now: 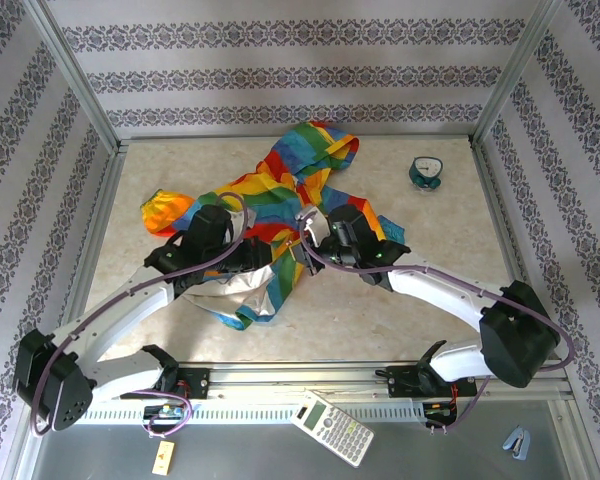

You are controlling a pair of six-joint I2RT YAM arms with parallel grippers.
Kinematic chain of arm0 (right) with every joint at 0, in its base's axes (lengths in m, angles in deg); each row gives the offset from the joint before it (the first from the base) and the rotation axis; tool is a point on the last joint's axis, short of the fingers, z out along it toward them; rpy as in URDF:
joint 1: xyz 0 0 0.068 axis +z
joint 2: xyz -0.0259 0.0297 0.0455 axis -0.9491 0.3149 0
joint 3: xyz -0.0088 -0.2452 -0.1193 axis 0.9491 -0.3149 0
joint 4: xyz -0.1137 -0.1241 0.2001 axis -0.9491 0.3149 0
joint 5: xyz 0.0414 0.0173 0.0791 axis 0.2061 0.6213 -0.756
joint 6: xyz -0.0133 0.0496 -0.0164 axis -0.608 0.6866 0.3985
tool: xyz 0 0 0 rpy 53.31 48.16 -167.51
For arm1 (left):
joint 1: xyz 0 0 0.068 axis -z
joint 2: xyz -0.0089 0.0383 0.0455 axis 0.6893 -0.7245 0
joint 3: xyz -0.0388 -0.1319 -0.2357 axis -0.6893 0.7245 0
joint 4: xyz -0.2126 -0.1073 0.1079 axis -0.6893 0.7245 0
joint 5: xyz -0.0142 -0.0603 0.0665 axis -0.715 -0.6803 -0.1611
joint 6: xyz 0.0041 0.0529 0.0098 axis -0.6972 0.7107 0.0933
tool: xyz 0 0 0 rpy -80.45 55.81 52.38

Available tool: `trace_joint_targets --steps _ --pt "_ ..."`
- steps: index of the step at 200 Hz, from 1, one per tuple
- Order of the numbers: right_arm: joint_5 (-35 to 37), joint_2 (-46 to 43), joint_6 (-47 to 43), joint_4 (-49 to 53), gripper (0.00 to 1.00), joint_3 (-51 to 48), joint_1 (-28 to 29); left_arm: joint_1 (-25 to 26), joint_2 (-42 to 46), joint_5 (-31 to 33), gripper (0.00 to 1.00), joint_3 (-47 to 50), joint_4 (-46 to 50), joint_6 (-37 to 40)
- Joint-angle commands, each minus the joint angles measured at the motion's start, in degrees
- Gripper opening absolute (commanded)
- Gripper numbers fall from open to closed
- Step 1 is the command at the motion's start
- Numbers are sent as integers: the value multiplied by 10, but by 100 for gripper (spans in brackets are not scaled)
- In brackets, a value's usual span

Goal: Zip up the jacket

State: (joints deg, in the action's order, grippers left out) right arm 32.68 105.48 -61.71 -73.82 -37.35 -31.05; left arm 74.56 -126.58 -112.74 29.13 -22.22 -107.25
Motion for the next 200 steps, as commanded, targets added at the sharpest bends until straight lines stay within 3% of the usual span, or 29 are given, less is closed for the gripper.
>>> trace_joint_targets --steps 1,95,200 --pt "53 14 4 21 0 40 -27 -8 52 10 0 -22 96 50" --pt "93 89 -31 97 0 144 -49 -21 110 33 0 -68 249 110" --pt "129 122 -62 140 0 200 -112 -102 119 18 0 -115 344 158"
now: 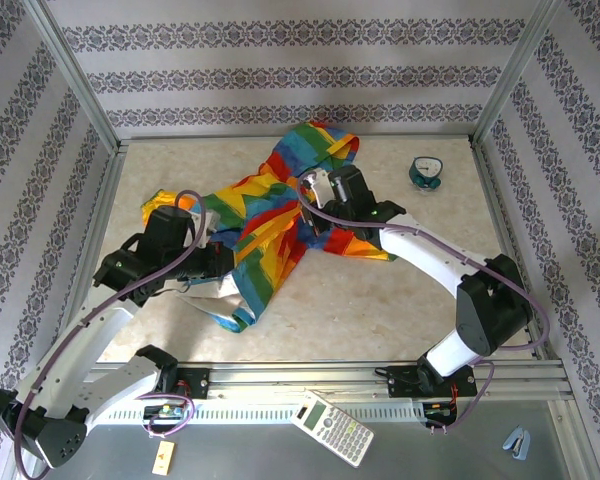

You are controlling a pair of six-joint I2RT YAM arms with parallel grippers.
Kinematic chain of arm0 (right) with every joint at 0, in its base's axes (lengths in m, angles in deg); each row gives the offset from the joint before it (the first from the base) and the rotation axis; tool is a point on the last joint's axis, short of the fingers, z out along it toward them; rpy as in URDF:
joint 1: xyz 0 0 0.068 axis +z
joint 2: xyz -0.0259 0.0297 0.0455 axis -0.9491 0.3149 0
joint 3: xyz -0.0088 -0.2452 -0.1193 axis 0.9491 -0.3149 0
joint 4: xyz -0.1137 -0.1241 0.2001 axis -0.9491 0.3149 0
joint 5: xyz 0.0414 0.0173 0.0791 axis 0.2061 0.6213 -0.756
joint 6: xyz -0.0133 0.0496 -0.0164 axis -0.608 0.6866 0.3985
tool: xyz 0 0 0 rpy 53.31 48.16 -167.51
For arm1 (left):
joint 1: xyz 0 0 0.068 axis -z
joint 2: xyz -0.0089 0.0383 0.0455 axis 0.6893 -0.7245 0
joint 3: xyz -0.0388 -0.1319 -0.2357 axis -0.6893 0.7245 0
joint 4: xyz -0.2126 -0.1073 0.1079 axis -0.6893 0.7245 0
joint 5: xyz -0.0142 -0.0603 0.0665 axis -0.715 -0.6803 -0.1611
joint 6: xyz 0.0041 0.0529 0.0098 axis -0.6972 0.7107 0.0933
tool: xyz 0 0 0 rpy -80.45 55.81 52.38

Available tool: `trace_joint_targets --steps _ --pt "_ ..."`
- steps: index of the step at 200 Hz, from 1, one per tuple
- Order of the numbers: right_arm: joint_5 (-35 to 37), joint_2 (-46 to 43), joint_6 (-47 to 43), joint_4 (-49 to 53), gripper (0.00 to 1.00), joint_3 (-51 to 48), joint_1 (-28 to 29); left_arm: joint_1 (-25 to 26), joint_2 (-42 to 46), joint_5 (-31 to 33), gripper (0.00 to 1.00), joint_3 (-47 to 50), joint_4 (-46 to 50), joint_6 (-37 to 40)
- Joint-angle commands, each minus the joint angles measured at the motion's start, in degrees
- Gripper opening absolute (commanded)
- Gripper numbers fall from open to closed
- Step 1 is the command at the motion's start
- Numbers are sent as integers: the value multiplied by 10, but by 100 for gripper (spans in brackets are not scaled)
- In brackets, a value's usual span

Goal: Zip up the jacket

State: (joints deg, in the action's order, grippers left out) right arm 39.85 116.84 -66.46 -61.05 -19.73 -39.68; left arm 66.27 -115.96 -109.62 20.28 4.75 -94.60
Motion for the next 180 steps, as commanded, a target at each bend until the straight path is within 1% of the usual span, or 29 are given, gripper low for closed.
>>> trace_joint_targets --steps 1,46,86,125,180 --pt "58 9 -14 13 0 24 -26 -20 13 -14 0 -27 76 32" --pt "65 20 -30 24 0 44 -53 -52 11 -17 0 -67 121 64" --pt "66 29 -35 29 0 54 -79 -69 11 -18 0 -91 149 82" --pt "63 46 -39 33 0 62 -106 -79 7 -28 0 -108 167 104" --pt "54 81 -45 32 0 90 -142 -78 16 -66 0 -101 182 124"
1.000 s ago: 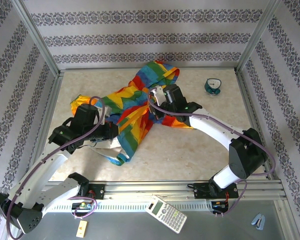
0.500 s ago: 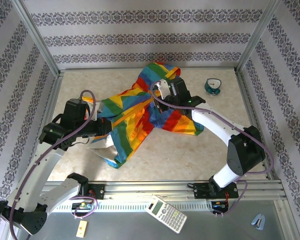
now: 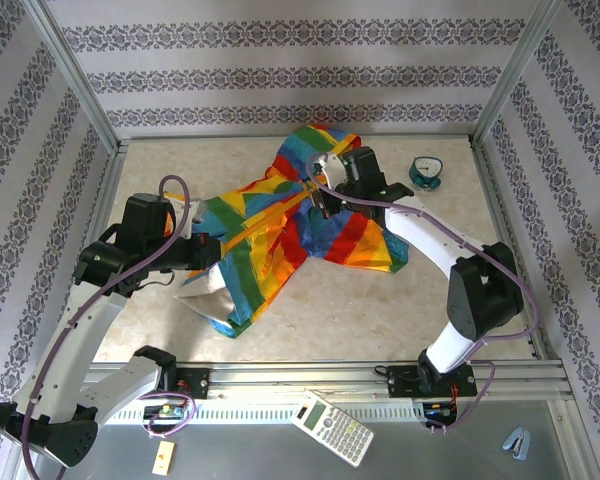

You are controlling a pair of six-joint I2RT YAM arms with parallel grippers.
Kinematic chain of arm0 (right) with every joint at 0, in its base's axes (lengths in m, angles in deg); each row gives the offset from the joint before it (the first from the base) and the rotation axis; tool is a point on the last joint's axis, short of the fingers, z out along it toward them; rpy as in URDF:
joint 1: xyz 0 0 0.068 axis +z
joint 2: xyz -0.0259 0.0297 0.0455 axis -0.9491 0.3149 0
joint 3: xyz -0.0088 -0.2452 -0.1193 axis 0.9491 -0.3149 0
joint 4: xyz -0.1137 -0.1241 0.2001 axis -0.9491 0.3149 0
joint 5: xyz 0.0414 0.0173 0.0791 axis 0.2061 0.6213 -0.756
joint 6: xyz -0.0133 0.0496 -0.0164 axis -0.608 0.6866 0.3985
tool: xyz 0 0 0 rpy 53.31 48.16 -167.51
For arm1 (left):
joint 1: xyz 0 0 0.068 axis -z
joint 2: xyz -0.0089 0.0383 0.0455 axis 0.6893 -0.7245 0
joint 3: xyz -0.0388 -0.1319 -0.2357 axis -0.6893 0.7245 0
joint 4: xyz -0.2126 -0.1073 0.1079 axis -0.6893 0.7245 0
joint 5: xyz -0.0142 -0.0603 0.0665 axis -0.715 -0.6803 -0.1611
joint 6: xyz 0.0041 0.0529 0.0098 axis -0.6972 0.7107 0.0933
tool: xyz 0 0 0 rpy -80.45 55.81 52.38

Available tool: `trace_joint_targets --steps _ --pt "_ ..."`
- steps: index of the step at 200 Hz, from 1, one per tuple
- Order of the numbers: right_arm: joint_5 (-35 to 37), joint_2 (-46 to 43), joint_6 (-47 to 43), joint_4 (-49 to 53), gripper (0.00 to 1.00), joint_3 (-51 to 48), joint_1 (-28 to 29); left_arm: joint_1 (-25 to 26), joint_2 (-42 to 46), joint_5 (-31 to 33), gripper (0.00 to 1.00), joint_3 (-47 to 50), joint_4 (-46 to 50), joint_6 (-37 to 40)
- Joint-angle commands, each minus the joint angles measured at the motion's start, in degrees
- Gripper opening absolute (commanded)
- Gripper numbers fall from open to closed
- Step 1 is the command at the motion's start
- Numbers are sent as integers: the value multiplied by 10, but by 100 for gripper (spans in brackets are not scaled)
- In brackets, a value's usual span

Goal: Zip up the jacket

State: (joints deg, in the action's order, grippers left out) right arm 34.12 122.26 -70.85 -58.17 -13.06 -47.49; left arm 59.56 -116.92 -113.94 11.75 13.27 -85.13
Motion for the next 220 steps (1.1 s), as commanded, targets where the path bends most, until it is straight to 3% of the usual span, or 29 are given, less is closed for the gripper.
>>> trace_joint_targets --steps 1,86,120,145,174,220 --pt "111 27 -2 3 0 24 -65 -11 26 -24 0 -15 98 30" --pt "98 77 -10 9 0 76 -86 -12 37 -75 0 -22 149 85" --pt "-53 76 -59 -5 0 70 -72 -12 56 -113 0 -1 122 75" --pt "-116 79 -104 13 0 66 -29 -12 53 -117 0 34 77 48" --pt "-63 102 -83 22 0 72 -11 -12 45 -127 0 41 64 48" --pt "47 133 -4 30 0 103 -48 -12 64 -115 0 28 128 77"
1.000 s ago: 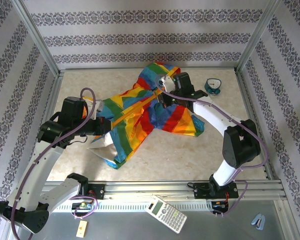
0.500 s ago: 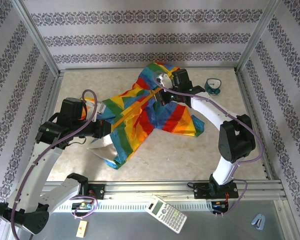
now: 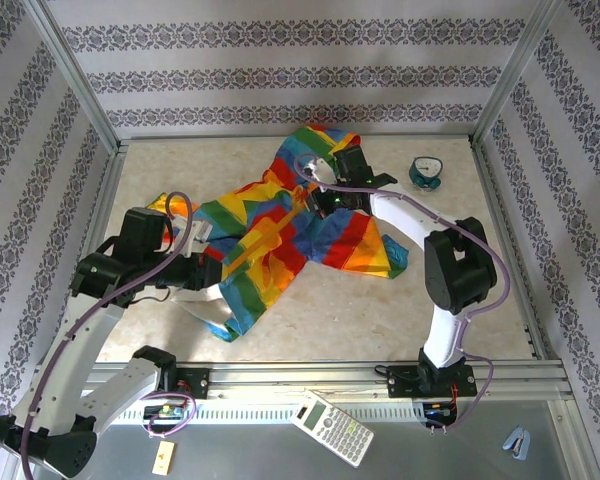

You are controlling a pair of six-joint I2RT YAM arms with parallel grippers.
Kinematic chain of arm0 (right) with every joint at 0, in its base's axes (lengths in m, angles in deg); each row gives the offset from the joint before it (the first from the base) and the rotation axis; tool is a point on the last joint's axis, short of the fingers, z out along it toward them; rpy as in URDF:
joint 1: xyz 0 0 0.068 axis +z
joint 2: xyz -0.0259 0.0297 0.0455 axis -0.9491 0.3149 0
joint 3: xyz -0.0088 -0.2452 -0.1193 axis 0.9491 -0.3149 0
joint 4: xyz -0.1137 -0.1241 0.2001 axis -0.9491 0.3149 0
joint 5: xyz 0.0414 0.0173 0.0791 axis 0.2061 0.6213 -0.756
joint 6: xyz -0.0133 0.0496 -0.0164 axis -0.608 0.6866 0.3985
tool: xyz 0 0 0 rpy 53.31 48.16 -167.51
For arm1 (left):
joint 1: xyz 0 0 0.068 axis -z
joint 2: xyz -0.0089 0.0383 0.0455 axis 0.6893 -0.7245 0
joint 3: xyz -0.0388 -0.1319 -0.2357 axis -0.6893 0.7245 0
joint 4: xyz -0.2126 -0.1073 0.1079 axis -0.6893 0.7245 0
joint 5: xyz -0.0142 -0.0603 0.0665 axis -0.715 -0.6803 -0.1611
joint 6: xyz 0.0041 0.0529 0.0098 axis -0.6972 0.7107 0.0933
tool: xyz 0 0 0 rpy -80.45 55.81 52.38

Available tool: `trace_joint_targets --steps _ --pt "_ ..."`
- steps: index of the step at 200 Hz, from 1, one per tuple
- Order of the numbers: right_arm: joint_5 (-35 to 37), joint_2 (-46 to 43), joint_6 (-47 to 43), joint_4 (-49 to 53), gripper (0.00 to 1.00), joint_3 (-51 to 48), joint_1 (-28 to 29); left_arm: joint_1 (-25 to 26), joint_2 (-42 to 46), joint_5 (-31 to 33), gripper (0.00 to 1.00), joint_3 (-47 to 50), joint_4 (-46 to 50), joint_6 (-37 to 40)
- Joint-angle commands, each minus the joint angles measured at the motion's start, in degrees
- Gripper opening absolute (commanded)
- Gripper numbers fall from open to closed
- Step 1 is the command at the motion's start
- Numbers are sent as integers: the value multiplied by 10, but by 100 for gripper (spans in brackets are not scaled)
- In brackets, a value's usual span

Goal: Zip up the jacket

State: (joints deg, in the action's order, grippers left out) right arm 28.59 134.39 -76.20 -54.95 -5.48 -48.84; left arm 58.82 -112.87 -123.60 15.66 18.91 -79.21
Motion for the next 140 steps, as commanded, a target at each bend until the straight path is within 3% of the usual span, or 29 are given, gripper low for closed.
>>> trace_joint_targets --steps 1,32,71,140 --pt "105 12 51 -2 0 28 -35 -4 25 -18 0 -10 72 18" --pt "138 11 55 4 0 38 -41 -4 35 -16 0 9 81 13" --pt "5 -10 55 -17 0 13 -36 -4 29 46 0 35 81 -7" --pt "-27 40 144 -33 28 -27 71 -4 -40 231 0 126 106 -175"
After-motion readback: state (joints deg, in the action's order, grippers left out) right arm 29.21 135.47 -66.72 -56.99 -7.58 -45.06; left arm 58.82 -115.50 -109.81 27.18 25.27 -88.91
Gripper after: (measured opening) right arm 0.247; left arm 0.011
